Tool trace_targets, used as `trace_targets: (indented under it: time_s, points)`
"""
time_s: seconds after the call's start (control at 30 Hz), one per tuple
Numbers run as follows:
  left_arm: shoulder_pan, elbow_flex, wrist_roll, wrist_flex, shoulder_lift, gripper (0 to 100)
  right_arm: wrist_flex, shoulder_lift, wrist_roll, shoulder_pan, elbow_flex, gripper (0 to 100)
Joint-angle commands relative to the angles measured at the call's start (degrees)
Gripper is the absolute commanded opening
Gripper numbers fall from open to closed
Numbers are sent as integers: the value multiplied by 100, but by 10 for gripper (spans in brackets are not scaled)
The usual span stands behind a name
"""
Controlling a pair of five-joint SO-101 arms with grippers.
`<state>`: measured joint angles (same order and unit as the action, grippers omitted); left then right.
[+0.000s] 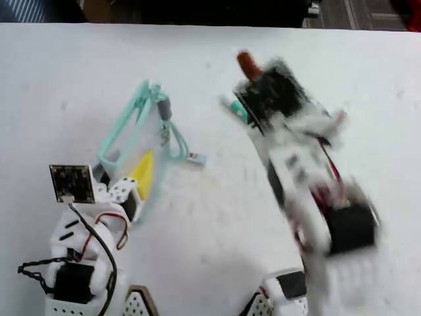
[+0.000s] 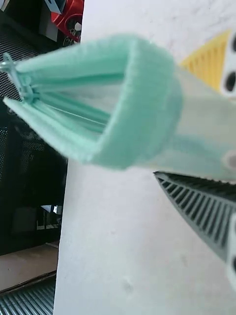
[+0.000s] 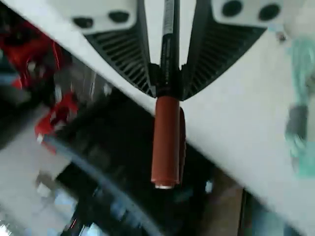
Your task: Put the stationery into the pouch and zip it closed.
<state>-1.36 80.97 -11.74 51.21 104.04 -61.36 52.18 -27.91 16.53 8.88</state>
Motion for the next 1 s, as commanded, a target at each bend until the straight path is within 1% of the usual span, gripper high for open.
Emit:
trace_targets:
  time_s: [0.0, 0.2, 0.27, 0.33, 0.53, 0.73, 0.83, 0.97]
  points:
    - [-75, -62, 79, -132, -48, 239, 558, 787, 536, 541, -325, 16]
    - [-84, -62, 79, -141, -48, 240, 1244, 963, 1134, 1912, -255, 16]
    - [-84, -62, 79, -141, -48, 240, 1631, 910, 1380, 2387, -62, 16]
    - [-84, -62, 79, -149, -48, 240, 2079, 813, 1477, 2686, 211, 16]
    - [-84, -53, 79, -149, -48, 240, 3363, 259, 1459, 3064, 1160, 16]
    - [-84, -9, 79, -176, -48, 240, 4119, -479, 1468, 3881, 1284, 16]
    - [-84, -9, 79, -176, -48, 240, 4400, -804, 1495, 3934, 1301, 16]
    - [-84, -9, 79, -176, -48, 240, 4479, -1077, 1503, 3934, 1301, 16]
